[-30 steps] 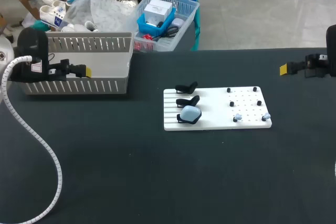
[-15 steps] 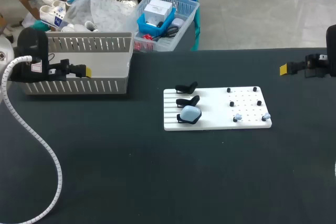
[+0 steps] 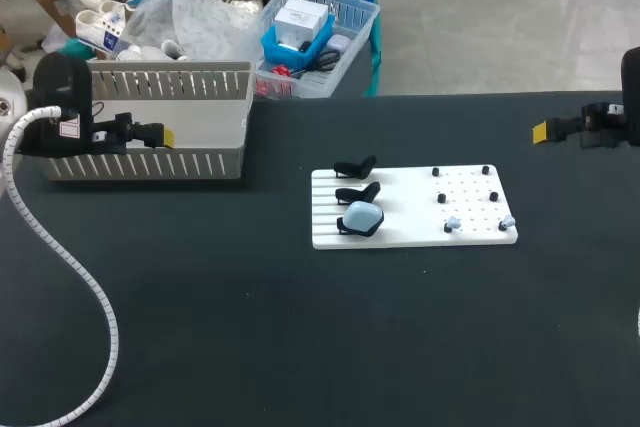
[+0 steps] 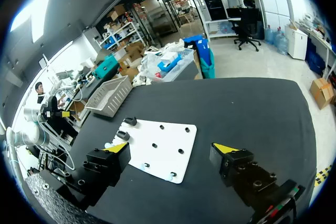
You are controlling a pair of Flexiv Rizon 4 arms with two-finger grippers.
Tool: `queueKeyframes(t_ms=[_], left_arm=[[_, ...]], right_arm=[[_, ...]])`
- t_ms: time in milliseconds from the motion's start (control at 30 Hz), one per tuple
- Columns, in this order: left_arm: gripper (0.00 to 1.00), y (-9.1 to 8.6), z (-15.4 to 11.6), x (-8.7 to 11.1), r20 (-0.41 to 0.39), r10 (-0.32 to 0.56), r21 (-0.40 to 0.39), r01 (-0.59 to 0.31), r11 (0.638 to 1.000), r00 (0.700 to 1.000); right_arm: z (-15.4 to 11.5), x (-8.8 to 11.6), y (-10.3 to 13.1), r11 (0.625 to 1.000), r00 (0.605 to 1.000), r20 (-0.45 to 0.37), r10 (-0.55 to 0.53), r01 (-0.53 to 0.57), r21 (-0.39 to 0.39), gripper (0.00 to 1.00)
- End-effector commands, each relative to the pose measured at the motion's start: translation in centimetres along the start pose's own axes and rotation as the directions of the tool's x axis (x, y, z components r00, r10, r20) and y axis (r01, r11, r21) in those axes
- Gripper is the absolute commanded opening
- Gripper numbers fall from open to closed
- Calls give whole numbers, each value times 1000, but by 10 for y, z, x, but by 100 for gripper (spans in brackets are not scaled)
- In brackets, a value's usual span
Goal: Pick up each earbud case from the left stands, insert the matching earbuds, close the lid, and place the case in the box.
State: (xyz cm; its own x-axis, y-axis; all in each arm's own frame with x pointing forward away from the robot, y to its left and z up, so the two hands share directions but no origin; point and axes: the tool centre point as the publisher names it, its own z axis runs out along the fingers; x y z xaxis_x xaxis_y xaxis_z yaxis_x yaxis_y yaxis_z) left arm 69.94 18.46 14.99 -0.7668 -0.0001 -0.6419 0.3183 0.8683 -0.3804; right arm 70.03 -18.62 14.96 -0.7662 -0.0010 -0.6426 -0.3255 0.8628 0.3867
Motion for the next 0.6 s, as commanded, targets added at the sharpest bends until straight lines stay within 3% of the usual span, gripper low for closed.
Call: queueKeyframes(t_ms=[33, 200, 333, 533, 600], left_arm=[[100, 0, 0, -1, -4, 0, -1, 0, 1000, 1000], [100, 1, 1, 1, -11, 19, 10, -19, 1000, 1000], [100, -2, 4, 4, 6, 144, 58, -144, 988, 990], [100, -14, 6, 6, 39, 321, 125, -323, 938, 946], [100, -22, 6, 9, 65, 402, 179, -407, 896, 913]], right_arm=[[0, 0, 0, 1000, 1000, 0, 0, 0, 1, 100], [0, 0, 0, 1000, 1000, 0, 0, 0, 1, 100], [0, 0, 0, 1000, 1000, 0, 0, 0, 1, 100], [0, 0, 0, 1000, 1000, 0, 0, 0, 1, 100], [0, 0, 0, 1000, 1000, 0, 0, 0, 1, 100]])
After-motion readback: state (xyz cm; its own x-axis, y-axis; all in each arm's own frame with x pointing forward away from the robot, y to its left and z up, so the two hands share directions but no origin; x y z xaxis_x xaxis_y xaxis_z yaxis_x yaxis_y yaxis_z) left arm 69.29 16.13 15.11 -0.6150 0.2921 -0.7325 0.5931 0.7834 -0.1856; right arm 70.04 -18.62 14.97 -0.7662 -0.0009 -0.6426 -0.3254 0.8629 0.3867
